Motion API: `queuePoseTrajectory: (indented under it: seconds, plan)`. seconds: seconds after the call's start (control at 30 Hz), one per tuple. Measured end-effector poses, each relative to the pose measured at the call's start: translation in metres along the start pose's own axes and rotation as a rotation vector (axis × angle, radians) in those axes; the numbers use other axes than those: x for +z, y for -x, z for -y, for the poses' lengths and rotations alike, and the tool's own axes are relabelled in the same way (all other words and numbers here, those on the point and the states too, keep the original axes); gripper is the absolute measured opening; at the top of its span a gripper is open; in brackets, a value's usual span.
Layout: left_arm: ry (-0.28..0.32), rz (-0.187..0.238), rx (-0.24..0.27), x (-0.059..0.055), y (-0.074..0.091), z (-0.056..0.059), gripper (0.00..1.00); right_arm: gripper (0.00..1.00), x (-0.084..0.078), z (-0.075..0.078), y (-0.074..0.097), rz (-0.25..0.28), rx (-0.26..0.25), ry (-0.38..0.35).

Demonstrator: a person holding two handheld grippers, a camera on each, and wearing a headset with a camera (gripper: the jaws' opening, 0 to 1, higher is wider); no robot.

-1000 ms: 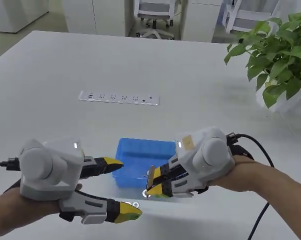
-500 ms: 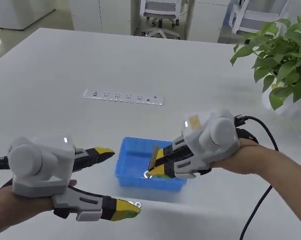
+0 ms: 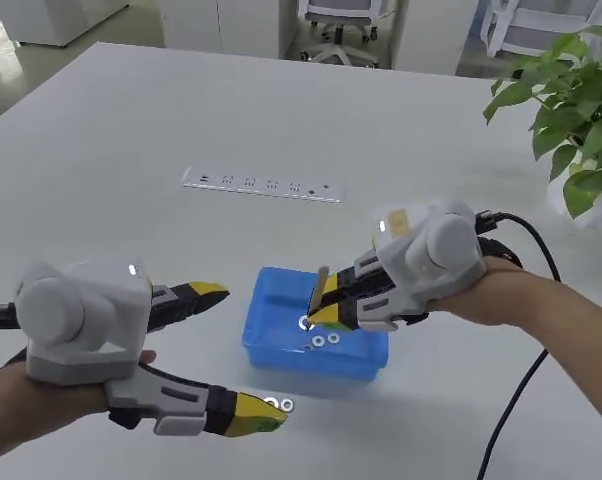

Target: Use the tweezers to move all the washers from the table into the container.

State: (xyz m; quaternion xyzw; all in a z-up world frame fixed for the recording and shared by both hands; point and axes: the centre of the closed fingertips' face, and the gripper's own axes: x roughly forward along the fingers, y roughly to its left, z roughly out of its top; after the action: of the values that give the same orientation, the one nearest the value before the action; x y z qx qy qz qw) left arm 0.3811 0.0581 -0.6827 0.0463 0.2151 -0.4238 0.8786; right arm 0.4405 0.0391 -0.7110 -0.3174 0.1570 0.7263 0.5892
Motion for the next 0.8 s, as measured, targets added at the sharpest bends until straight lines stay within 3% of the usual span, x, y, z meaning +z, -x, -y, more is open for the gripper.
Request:
queuePoseTrajectory:
  seconds: [0.8]
  plan:
    - [-0.008,0.001,-0.007,0.007,-0.011,-0.015,0.99,0.09,-0.036,0.015,-0.029,-0.03,0.03,-0.027]
